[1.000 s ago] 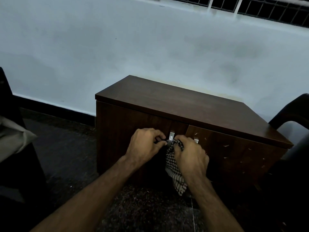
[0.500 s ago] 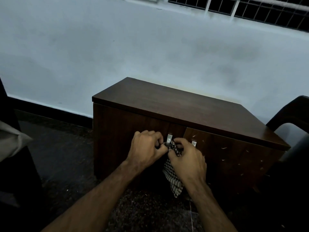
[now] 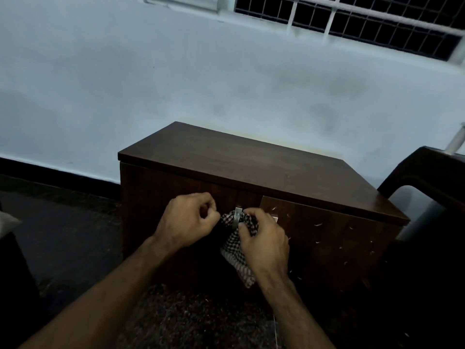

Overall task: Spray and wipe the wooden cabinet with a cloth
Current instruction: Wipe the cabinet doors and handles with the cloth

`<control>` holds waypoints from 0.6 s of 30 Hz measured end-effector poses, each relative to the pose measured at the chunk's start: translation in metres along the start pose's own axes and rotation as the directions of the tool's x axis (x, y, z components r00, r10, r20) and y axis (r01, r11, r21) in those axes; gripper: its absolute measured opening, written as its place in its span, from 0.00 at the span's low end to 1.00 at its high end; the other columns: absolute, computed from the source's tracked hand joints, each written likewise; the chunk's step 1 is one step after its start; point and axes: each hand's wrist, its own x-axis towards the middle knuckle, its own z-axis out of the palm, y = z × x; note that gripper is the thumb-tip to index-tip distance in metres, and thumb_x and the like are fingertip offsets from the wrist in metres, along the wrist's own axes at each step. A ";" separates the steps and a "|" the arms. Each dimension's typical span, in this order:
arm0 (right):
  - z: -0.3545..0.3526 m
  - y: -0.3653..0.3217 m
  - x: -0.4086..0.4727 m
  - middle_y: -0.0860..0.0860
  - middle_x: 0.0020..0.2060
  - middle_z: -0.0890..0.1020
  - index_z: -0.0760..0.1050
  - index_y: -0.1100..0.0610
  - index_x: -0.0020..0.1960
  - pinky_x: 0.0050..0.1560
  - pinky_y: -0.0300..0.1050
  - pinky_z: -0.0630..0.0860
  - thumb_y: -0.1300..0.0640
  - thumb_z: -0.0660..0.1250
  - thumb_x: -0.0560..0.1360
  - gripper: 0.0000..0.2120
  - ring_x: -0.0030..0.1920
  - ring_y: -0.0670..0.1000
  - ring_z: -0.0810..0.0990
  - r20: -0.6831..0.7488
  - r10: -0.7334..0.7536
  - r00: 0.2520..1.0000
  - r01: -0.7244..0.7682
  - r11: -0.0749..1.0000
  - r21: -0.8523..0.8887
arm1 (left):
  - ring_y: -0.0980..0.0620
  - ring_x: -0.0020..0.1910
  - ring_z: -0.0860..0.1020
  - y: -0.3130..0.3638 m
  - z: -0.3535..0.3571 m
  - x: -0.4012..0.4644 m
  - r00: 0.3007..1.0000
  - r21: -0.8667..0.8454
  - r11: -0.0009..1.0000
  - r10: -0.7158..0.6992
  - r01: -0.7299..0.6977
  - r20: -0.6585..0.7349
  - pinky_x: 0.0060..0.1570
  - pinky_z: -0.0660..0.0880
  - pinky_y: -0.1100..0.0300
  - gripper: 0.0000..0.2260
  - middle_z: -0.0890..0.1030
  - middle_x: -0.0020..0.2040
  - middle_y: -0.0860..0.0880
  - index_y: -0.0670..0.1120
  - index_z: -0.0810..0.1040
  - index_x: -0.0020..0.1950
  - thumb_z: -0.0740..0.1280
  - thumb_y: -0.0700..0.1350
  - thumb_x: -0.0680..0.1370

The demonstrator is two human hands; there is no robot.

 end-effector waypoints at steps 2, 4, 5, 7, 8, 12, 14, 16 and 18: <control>0.004 0.001 -0.001 0.43 0.58 0.82 0.77 0.43 0.64 0.50 0.44 0.76 0.49 0.69 0.78 0.14 0.53 0.49 0.83 -0.020 0.018 1.000 -0.017 0.999 0.039 | 0.60 0.32 0.79 0.001 -0.007 0.000 0.998 0.009 1.000 -0.007 0.007 0.068 0.37 0.80 0.56 0.11 0.79 0.33 0.58 0.53 0.81 0.41 0.65 0.58 0.68; 0.005 0.000 0.000 0.43 0.58 0.82 0.77 0.43 0.64 0.51 0.44 0.77 0.49 0.69 0.78 0.14 0.54 0.48 0.83 -0.025 0.037 0.999 -0.036 0.998 0.049 | 0.64 0.34 0.80 0.001 -0.006 -0.002 0.993 0.028 1.000 0.001 -0.004 0.114 0.39 0.81 0.59 0.14 0.81 0.35 0.61 0.55 0.83 0.45 0.68 0.63 0.69; 0.006 0.000 0.000 0.43 0.57 0.83 0.77 0.43 0.64 0.51 0.43 0.77 0.49 0.69 0.79 0.14 0.54 0.48 0.83 -0.022 0.044 0.999 -0.043 0.998 0.053 | 0.65 0.36 0.80 0.002 -0.005 -0.003 0.988 0.058 0.998 0.021 -0.030 0.152 0.40 0.81 0.60 0.16 0.82 0.38 0.62 0.57 0.83 0.48 0.68 0.66 0.69; 0.005 0.001 0.000 0.43 0.56 0.84 0.77 0.43 0.64 0.50 0.41 0.76 0.48 0.68 0.79 0.14 0.54 0.47 0.83 -0.007 0.053 0.999 -0.052 0.996 0.065 | 0.67 0.41 0.81 0.007 -0.005 -0.002 0.969 0.124 0.988 0.062 -0.094 0.241 0.44 0.81 0.61 0.20 0.84 0.44 0.64 0.59 0.83 0.54 0.67 0.69 0.70; 0.005 0.002 -0.001 0.44 0.56 0.84 0.77 0.43 0.65 0.50 0.40 0.75 0.48 0.68 0.79 0.15 0.55 0.47 0.83 0.000 0.053 0.999 -0.052 0.996 0.073 | 0.66 0.43 0.81 0.010 -0.006 0.000 0.958 0.152 0.982 0.069 -0.115 0.277 0.45 0.81 0.61 0.19 0.84 0.46 0.63 0.60 0.83 0.56 0.68 0.68 0.71; 0.005 0.006 -0.007 0.41 0.60 0.80 0.74 0.43 0.68 0.55 0.43 0.77 0.48 0.70 0.78 0.19 0.59 0.46 0.81 0.028 0.005 1.000 -0.007 0.997 0.076 | 0.64 0.43 0.83 0.017 -0.003 0.000 0.965 0.135 0.991 -0.051 0.017 0.256 0.45 0.81 0.58 0.08 0.85 0.42 0.61 0.59 0.83 0.52 0.71 0.58 0.75; 0.006 0.008 -0.013 0.40 0.61 0.78 0.73 0.42 0.70 0.55 0.42 0.77 0.48 0.70 0.78 0.21 0.59 0.45 0.80 0.036 -0.004 0.999 0.001 0.998 0.067 | 0.64 0.41 0.82 0.015 0.007 -0.014 0.967 0.077 0.987 -0.153 0.140 0.205 0.43 0.81 0.57 0.06 0.84 0.40 0.63 0.60 0.82 0.49 0.71 0.58 0.75; 0.007 0.008 -0.015 0.40 0.61 0.78 0.74 0.43 0.69 0.54 0.40 0.77 0.49 0.70 0.78 0.19 0.59 0.45 0.80 0.025 -0.005 1.000 0.004 0.998 0.057 | 0.63 0.39 0.82 0.016 0.018 -0.034 0.953 0.024 0.963 -0.269 0.269 0.135 0.41 0.81 0.57 0.06 0.83 0.37 0.63 0.60 0.81 0.48 0.71 0.59 0.75; 0.004 0.005 -0.010 0.41 0.61 0.79 0.76 0.43 0.68 0.54 0.40 0.76 0.50 0.69 0.79 0.18 0.58 0.46 0.81 0.034 -0.023 0.999 0.023 1.000 0.009 | 0.60 0.38 0.82 0.019 0.026 -0.047 0.932 -0.020 0.933 -0.357 0.359 0.069 0.39 0.79 0.57 0.06 0.83 0.35 0.61 0.60 0.81 0.48 0.71 0.59 0.75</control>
